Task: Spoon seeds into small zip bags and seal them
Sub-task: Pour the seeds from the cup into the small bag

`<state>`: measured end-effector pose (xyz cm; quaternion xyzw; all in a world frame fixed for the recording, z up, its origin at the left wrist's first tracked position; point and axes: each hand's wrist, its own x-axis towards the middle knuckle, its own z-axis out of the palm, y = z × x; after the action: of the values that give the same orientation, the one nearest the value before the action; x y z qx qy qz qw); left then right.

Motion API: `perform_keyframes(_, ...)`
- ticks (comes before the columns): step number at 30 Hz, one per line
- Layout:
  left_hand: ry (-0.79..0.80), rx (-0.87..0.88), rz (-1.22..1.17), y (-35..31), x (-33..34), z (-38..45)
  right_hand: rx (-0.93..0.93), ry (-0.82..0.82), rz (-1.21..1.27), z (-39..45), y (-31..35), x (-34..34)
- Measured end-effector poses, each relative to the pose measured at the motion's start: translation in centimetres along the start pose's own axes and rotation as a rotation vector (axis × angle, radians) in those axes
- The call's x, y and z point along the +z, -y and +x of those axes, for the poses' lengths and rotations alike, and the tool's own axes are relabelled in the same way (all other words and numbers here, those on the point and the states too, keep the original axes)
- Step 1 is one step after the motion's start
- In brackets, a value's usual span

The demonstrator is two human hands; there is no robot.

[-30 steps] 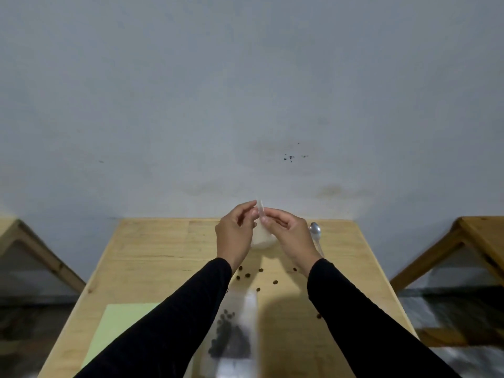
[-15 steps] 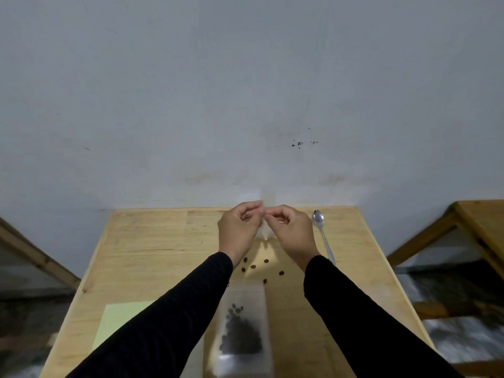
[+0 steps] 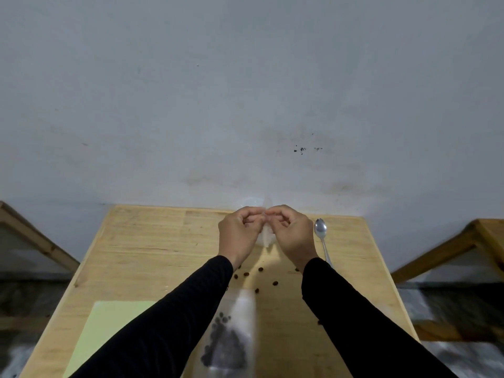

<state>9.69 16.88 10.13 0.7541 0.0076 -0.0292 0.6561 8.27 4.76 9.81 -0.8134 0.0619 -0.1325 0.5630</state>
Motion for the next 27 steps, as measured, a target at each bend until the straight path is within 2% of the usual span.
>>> perform_keyframes(4, -0.034, 0.044, 0.167, -0.1, 0.9, 0.2, -0.035, -0.003, -0.129, 0.5, -0.8, -0.2)
perform_keyframes(8, -0.153, 0.071, 0.266, -0.2, 0.6, 0.6, -0.070, -0.055, -0.244, 0.8, -2.6, -1.1)
perform_keyframes(10, -0.144, 0.092, 0.306, -0.2, 0.4, 0.8, -0.074, -0.009, -0.281, 0.9, -2.7, -1.6)
perform_keyframes(12, -0.090, 0.094, 0.296, -0.2, 0.4, 0.8, -0.077, 0.060, -0.298, 1.2, -2.3, -2.1)
perform_keyframes(17, 0.182, 0.153, 0.229, 1.1, -0.3, 0.0, -0.128, 0.195, -0.375, 1.7, -1.3, -2.9)
perform_keyframes(21, 0.367, 0.215, 0.405, 2.3, -0.5, -0.2, -0.148, 0.245, -0.363, 1.3, -1.1, -2.7)
perform_keyframes(24, 0.393, 0.263, 0.460, 2.7, -0.2, 0.0, -0.179, 0.300, -0.345, 1.0, -0.6, -2.3)
perform_keyframes(27, 0.344, 0.322, 0.476, 3.0, -0.2, 0.0, -0.166, 0.343, -0.324, 1.2, -0.4, -2.4)
